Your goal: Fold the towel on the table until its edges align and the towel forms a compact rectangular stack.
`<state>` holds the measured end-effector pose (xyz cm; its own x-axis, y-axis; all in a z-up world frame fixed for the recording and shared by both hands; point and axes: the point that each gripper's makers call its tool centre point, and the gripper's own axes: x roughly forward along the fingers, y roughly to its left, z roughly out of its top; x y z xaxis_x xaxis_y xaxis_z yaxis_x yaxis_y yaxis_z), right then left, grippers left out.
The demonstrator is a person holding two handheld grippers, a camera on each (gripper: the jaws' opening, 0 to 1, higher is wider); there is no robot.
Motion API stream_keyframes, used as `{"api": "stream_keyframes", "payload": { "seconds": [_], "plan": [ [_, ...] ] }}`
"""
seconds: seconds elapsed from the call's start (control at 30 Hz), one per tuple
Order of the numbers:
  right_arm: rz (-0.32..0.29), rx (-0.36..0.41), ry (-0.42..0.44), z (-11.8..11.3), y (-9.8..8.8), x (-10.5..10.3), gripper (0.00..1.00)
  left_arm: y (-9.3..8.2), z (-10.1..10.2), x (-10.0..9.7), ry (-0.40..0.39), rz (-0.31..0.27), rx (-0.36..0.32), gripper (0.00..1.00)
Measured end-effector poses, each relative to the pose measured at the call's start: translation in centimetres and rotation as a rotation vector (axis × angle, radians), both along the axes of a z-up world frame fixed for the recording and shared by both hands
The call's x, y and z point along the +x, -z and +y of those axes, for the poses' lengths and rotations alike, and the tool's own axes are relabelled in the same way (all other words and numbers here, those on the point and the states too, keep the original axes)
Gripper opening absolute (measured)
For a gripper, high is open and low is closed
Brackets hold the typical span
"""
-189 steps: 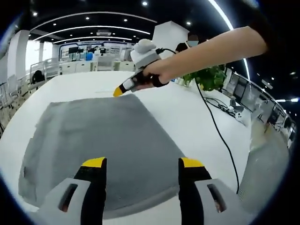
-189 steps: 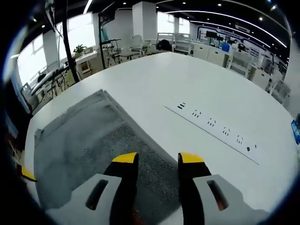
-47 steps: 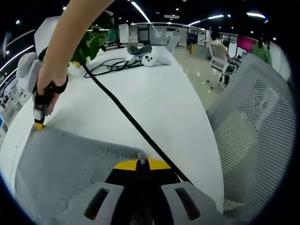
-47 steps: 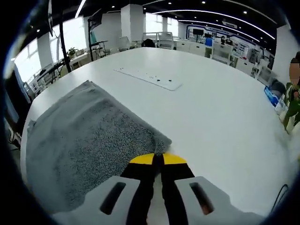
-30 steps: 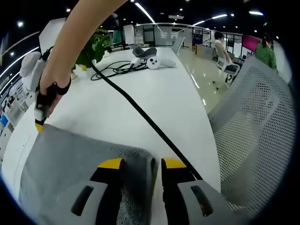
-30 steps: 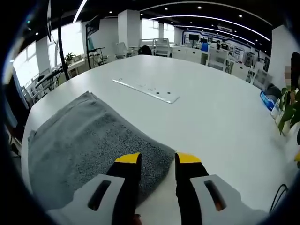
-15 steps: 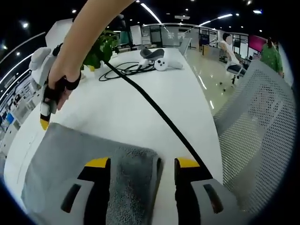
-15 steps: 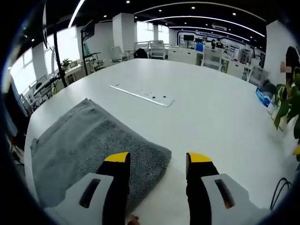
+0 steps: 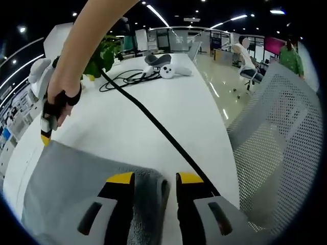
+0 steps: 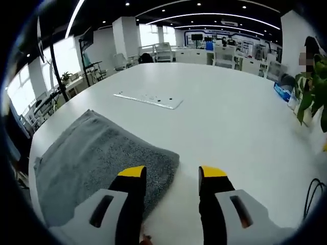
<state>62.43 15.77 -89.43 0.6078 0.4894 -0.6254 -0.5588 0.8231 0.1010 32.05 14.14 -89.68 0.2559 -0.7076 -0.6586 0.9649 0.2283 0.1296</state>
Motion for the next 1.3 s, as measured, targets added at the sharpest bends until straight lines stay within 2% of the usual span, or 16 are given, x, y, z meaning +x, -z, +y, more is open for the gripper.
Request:
{"api": "stream_keyframes", "payload": {
  "seconds": [0.1,0.27,0.4,0.57,0.67,0.8,0.9,1.07,1.3],
  "plan": [
    [0.015,0.017,0.007,0.2,0.4,-0.1,0.38,0.0,0.0,0.0,-0.005,0.0,-0.004,0.24],
    [0.031,0.024,0.007,0.7,0.7,-0.2,0.31,0.2,-0.1,-0.2,-0.01,0.008,-0.003,0.22],
    [0.039,0.059,0.043,0.8,0.5,0.1,0.2,0.4,-0.1,-0.4,-0.004,0.013,-0.006,0.17],
    [0.043,0.058,0.051,0.6,0.9,0.4,0.14,0.9,0.3,-0.2,-0.019,0.0,0.014,0.15],
    [0.051,0.067,0.065,0.4,1.2,0.6,0.13,1.0,0.3,-0.4,-0.019,0.019,0.003,0.12],
    [0.067,0.082,0.067,0.7,1.8,0.5,0.05,1.2,0.3,-0.4,-0.015,0.021,0.005,0.12],
    [0.058,0.081,0.067,0.7,2.0,0.6,0.03,1.3,0.2,-0.3,-0.02,0.028,0.003,0.11],
    [0.096,0.149,0.107,0.5,1.9,0.8,0.01,1.2,0.3,-0.1,-0.033,0.038,-0.014,0.04],
    [0.103,0.193,0.115,0.7,1.0,0.6,0.01,0.8,0.4,0.0,-0.042,0.046,-0.033,0.02]
  ]
}}
